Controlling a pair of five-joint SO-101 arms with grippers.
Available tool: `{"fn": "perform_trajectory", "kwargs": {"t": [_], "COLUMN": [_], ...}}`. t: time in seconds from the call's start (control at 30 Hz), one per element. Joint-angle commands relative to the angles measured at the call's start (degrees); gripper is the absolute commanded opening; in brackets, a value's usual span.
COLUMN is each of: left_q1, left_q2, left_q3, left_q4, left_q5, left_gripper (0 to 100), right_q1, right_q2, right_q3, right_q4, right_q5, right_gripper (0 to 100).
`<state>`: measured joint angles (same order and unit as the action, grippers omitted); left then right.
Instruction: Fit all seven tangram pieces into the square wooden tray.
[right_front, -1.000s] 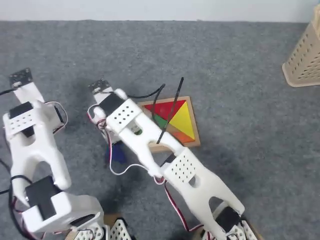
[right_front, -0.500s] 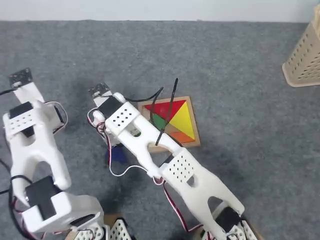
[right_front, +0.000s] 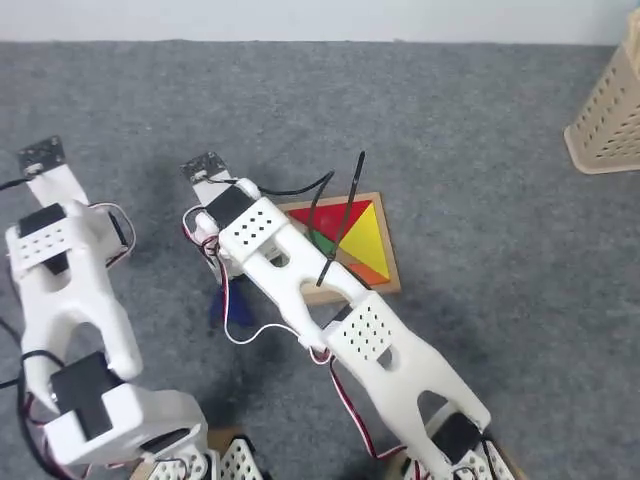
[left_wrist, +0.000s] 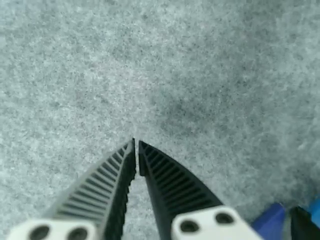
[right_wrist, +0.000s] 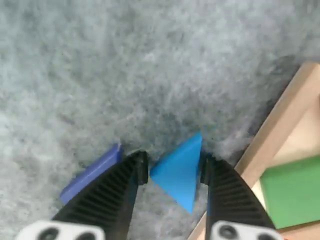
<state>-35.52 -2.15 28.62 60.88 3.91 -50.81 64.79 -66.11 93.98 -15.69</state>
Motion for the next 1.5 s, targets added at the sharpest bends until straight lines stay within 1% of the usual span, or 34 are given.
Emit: {"fn": "perform_trajectory", "kwargs": {"t": [0.0, 0.13, 0.37, 0.43, 0.57, 0.83, 1.0, 1.13, 1.2, 1.33, 1.47], "left_q1": [0.09, 0.09, 0.00, 0.00, 0.00, 0.00, 0.00, 0.00, 0.00, 0.00, 0.00], "left_q2": [-3.34, -3.34, -3.34, -3.34, -3.34, -3.34, -3.34, -3.34, -3.34, -3.34, -3.34], "left_q3": [-0.31, -0.31, -0.31, -0.31, -0.31, -0.31, -0.31, -0.13, 0.75, 1.10, 1.19], "left_q4": [-0.70, -0.70, -0.62, -0.62, -0.62, -0.62, -0.70, -0.70, -1.05, -1.49, -1.49], "left_q5": [0.44, 0.44, 0.44, 0.44, 0.44, 0.35, 0.35, 0.35, 0.35, 0.35, 0.26], "left_gripper": [1, 1, 1, 1, 1, 1, 1, 1, 1, 1, 1], "right_q1": [1.36, 1.36, 1.45, 1.45, 1.45, 1.54, 2.33, 5.58, 7.96, 12.70, 15.52], "right_q2": [-1.19, -1.19, -1.19, -1.19, -1.19, -2.07, -5.23, -8.92, -11.91, -20.53, -28.44], "right_q3": [-0.26, -0.26, -0.18, -0.18, -0.18, -0.97, -8.97, -10.81, -9.32, -2.11, 7.74], "right_q4": [0.92, 4.00, 3.56, 3.65, 3.47, 4.00, 8.84, 9.10, 9.10, 9.10, 8.84], "right_q5": [-0.70, -0.70, -0.70, -0.70, -0.70, -0.62, -0.09, 2.73, 3.52, 4.57, 11.34], "right_gripper": [18.0, 18.0, 17.9, 15.1, 5.6, 4.4, 4.3, 0.3, 0.9, 0.9, 0.9]}}
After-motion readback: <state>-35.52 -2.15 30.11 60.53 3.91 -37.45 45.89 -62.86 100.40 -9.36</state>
